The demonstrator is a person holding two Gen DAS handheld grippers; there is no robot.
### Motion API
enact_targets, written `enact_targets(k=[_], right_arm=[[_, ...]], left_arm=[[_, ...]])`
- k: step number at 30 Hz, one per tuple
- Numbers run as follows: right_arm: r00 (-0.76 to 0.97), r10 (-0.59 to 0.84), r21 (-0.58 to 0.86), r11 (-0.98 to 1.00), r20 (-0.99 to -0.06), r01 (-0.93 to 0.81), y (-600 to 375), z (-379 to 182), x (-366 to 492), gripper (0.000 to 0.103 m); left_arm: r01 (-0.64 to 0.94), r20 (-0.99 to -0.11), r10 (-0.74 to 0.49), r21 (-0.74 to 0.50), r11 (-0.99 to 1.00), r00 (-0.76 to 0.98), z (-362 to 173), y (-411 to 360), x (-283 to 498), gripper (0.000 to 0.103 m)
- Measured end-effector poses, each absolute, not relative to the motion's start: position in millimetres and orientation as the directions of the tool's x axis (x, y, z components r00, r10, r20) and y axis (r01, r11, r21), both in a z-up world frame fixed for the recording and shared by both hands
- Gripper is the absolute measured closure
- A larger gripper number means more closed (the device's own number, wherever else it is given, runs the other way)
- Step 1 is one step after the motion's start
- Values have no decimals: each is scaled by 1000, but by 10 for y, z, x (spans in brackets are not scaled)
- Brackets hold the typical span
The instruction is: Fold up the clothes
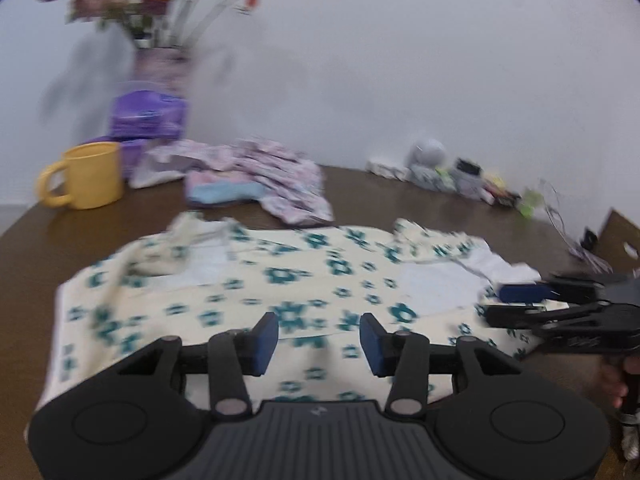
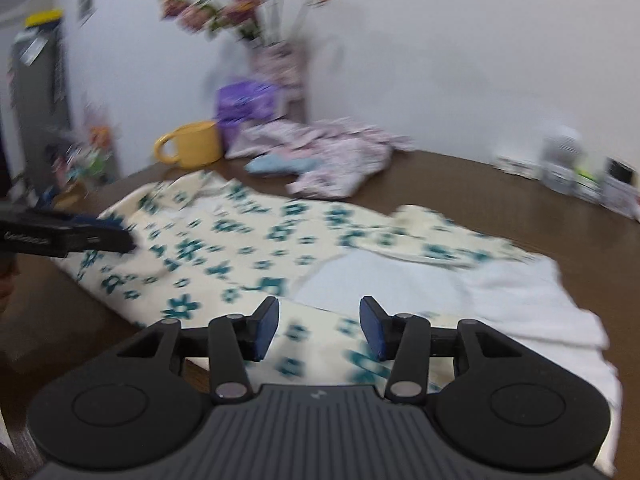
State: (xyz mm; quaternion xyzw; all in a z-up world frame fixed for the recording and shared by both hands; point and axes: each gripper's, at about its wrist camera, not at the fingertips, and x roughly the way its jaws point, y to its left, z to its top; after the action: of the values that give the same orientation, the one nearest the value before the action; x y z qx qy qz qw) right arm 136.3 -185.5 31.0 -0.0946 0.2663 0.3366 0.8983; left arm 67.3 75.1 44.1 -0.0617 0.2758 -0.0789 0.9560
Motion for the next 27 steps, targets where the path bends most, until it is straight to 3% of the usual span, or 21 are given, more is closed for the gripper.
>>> enact_targets(k=[6,10,21,25,27], right_arm=[[598,555,-18,723,-578,-690,-1492,184,1436,73],[603,519,-29,743,-605,-669,-1555,83,1493,73],[639,490,-17,786,-593,-618,-1798,46,1570,75],[633,503,26,795,-589,-607,-1810,90,1574,70],[630,528,62,792,-569,-608,-1826,163,1572,54]], left_arm=[[106,-599,-173,-146,984,782,236,626,886,64],[69,-602,-149,-154,986,785,171,729,883,70],[15,-582,-119,-180,984,805,159,892,806,71],[14,-584,-120,-182,983,803,221,824,821,58],[13,-571,-124,-195,981,811,272,810,839,45]])
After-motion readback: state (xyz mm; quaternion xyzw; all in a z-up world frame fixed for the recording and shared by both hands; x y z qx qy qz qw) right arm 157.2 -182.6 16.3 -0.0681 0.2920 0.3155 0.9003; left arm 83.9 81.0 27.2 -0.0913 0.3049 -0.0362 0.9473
